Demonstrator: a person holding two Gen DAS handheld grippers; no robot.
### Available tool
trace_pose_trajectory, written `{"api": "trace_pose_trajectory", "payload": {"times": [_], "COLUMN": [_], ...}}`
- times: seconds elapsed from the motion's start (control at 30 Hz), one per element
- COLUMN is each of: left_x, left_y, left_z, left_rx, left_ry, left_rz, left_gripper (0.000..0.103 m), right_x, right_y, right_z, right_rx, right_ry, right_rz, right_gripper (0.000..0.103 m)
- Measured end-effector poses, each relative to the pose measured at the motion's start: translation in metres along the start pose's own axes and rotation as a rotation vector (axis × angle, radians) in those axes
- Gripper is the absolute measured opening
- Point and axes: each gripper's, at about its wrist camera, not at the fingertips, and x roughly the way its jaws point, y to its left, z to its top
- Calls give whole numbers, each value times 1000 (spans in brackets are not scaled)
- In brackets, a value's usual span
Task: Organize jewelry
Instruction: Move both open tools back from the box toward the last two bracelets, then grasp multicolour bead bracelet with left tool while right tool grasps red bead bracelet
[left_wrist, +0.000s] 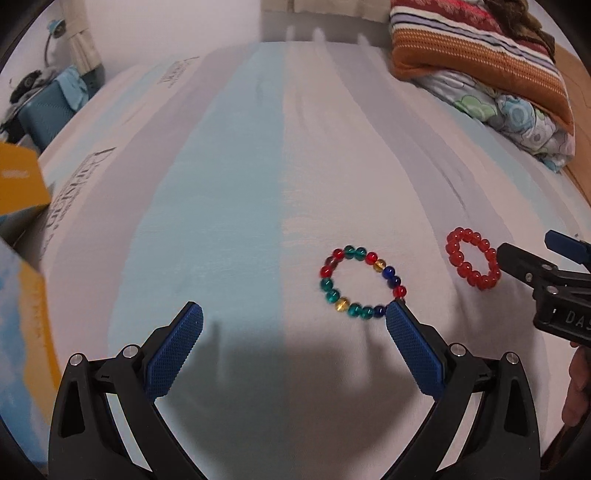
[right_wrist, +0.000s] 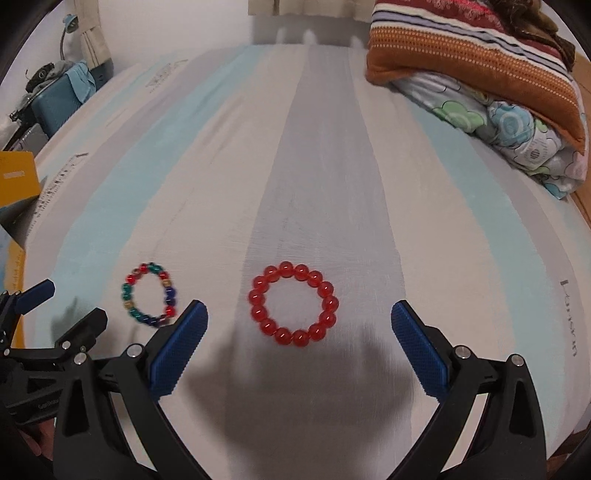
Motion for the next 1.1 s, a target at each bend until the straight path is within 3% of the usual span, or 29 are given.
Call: {"api": "trace_pose_trajectory", "payload": {"times": [0.27, 0.5, 0.73, 0.83, 1.1], "left_x": [35, 47, 49, 50, 45], "left_y": [-18, -25, -26, -26, -20], "left_z": [9, 13, 9, 8, 5], "left_rx": [1, 5, 12, 18, 30], "left_ry": [43, 33, 26, 30, 28], "left_rz": [-43, -33, -19, -13, -7], "left_gripper": [97, 97, 95, 90, 61], "right_x": [39, 53, 52, 53, 54], "right_y": [-12, -15, -6, -2, 5], "right_z": [4, 1, -1, -3, -9], "right_rx": [34, 50, 32, 27, 0], "right_ry": [52, 71, 76, 85, 76], "right_rz": [22, 53, 98, 111, 92], "right_gripper": [94, 89, 70, 65, 45]}}
